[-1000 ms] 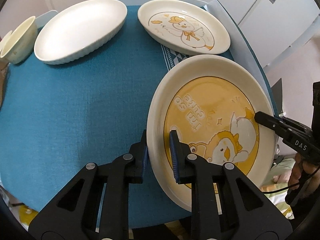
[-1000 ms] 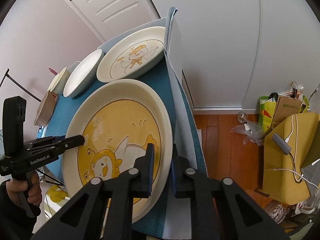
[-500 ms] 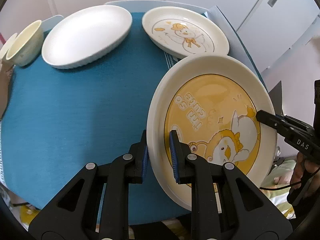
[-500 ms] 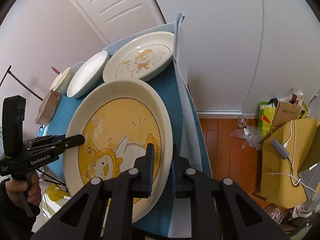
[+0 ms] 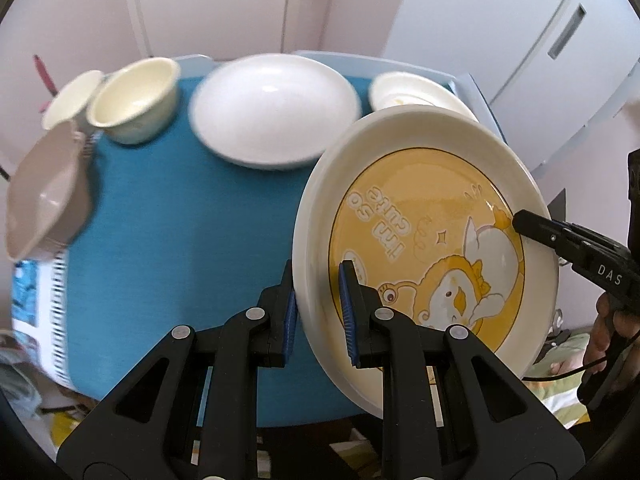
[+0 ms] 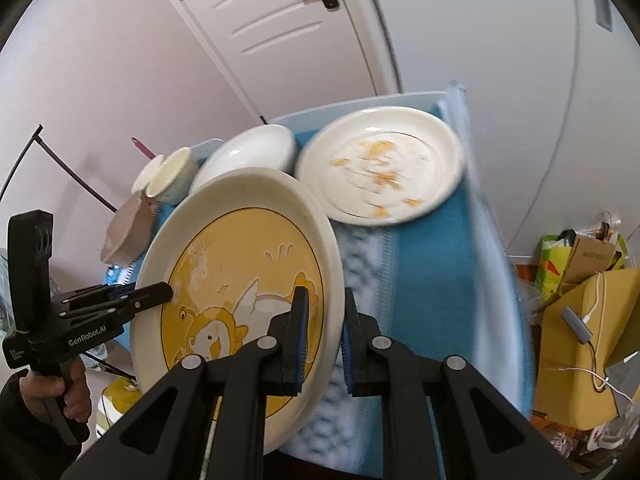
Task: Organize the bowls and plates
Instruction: 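Lift the yellow bear plate with both grippers and carry it toward the beige basin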
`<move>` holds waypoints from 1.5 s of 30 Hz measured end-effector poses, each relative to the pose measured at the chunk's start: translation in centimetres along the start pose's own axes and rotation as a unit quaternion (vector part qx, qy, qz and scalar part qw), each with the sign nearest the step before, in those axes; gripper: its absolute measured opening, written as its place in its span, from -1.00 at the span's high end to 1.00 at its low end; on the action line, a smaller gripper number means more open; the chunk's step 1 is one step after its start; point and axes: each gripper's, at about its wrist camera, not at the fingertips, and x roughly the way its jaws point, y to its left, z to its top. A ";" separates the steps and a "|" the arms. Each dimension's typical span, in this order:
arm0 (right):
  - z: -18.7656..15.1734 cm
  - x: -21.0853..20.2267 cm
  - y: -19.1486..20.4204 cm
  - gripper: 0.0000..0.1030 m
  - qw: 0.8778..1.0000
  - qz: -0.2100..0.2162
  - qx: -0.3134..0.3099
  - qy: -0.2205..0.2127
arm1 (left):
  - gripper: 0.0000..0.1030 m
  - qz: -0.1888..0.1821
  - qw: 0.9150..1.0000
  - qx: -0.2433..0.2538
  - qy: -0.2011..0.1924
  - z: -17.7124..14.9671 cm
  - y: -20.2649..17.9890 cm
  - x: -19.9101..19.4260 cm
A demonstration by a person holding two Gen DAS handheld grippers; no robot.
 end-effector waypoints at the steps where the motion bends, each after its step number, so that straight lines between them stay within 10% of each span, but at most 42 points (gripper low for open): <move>1: 0.2 0.2 0.9 0.73 1.000 0.001 -0.002 0.000 | 0.67 0.002 1.000 -0.001 -0.002 0.0 1.2 -0.6; 21: -1.2 11.7 16.3 0.74 0.999 0.017 0.006 0.041 | 0.67 0.020 0.999 -0.012 0.046 -3.1 19.8 -0.9; 45: -1.8 15.9 18.2 0.66 0.998 -0.021 -0.020 0.063 | 0.59 0.027 0.999 -0.014 0.029 -4.5 21.7 0.8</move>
